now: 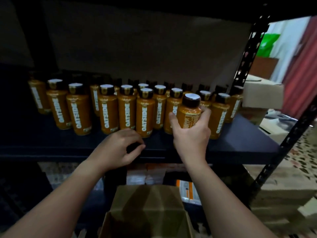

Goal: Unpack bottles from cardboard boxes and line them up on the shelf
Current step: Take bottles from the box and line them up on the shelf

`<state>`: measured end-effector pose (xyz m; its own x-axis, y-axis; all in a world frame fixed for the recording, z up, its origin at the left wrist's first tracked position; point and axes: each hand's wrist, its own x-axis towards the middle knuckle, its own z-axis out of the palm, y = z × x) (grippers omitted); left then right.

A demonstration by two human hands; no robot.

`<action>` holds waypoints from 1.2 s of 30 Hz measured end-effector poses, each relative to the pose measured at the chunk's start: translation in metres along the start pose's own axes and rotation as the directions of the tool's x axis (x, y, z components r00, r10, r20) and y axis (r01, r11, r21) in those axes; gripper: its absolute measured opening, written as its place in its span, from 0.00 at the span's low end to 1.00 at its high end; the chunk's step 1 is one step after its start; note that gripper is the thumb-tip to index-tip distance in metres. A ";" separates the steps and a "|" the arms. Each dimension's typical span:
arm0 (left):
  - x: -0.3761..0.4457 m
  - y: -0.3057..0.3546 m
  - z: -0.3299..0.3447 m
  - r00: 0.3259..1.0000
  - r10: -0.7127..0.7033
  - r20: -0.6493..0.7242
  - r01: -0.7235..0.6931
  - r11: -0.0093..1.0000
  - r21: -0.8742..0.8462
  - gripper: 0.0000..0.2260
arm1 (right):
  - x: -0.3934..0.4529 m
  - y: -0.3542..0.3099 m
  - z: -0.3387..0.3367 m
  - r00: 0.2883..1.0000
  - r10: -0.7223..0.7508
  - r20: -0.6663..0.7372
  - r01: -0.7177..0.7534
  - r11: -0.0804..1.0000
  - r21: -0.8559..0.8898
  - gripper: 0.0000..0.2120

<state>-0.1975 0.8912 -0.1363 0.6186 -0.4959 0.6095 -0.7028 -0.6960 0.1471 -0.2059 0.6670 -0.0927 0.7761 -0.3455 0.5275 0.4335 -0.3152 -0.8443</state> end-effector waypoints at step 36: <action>0.005 -0.008 0.003 0.996 -0.067 -0.056 0.055 0.981 -0.188 0.15 | 0.005 0.048 0.001 0.991 0.039 0.128 -0.026 0.995 -0.101 0.30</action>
<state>-0.1877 0.8930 -0.1370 0.6437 -0.4182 0.6409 -0.7210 -0.6122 0.3247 -0.1806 0.6508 -0.1306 0.8448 -0.2412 0.4776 0.3645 -0.3939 -0.8438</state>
